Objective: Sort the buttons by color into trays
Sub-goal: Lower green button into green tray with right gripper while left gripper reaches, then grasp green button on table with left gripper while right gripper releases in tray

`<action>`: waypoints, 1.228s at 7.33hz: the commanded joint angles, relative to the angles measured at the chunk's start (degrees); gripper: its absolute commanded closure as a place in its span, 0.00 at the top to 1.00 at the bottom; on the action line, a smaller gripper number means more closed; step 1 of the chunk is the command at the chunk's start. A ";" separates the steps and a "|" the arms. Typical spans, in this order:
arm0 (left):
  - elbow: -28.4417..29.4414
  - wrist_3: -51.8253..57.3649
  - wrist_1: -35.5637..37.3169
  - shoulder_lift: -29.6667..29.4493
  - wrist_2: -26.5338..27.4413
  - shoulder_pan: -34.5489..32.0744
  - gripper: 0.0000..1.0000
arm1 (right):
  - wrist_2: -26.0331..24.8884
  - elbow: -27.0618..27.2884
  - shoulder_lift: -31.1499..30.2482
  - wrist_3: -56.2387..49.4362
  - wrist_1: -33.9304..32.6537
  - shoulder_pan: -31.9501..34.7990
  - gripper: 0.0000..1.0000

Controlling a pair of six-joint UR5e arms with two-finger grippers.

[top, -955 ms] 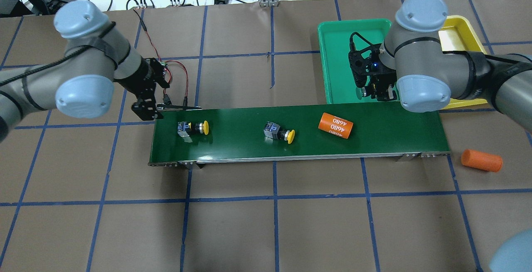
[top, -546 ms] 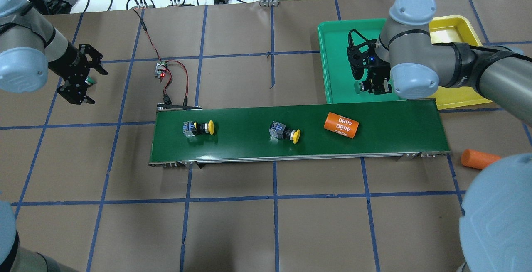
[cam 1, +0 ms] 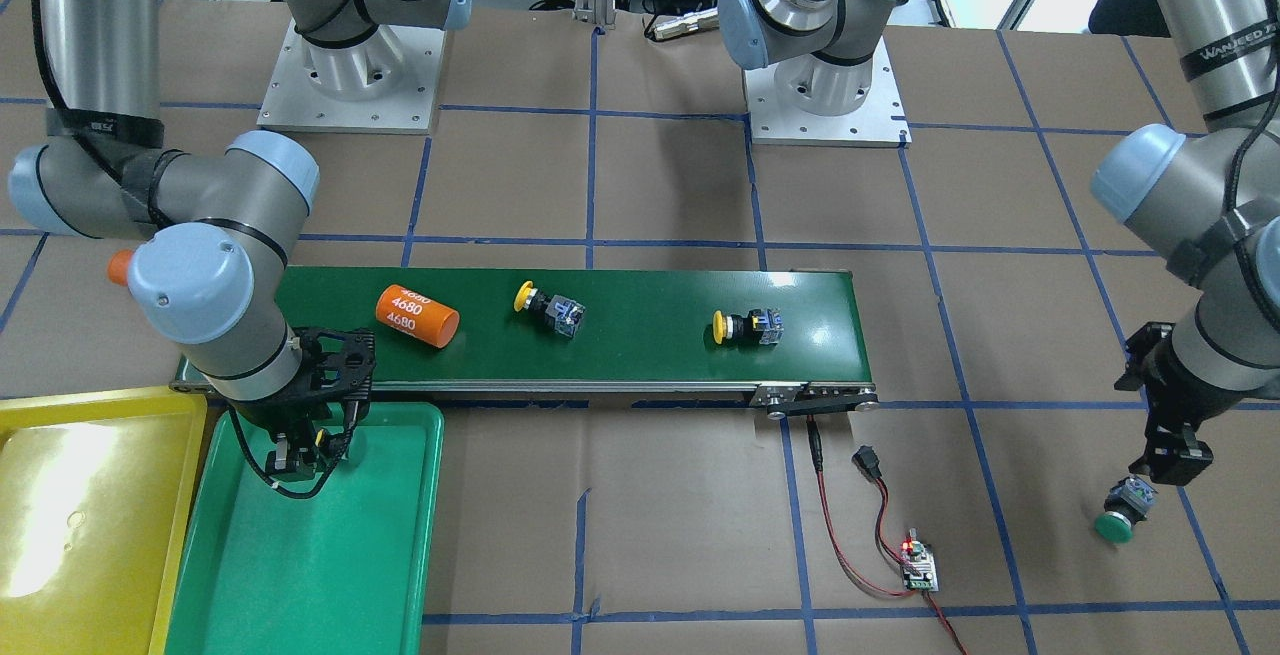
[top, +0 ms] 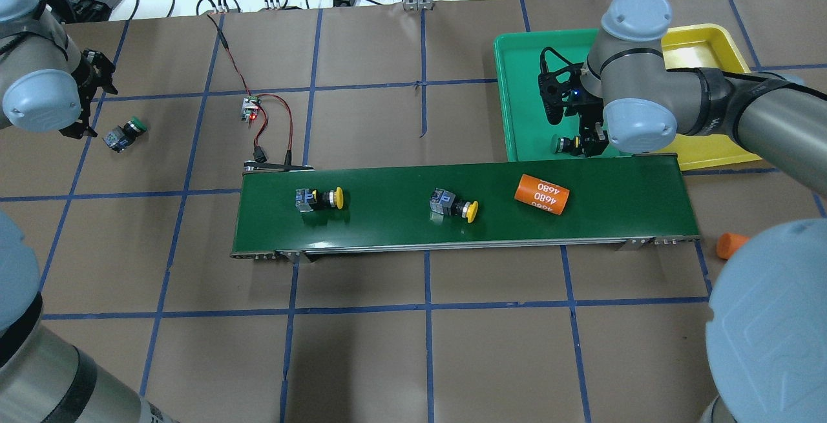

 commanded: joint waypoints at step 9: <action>6.30 -18.42 -8.54 -9.49 -15.99 8.82 1.00 | -0.18 12.91 -17.94 0.64 8.71 -0.21 0.92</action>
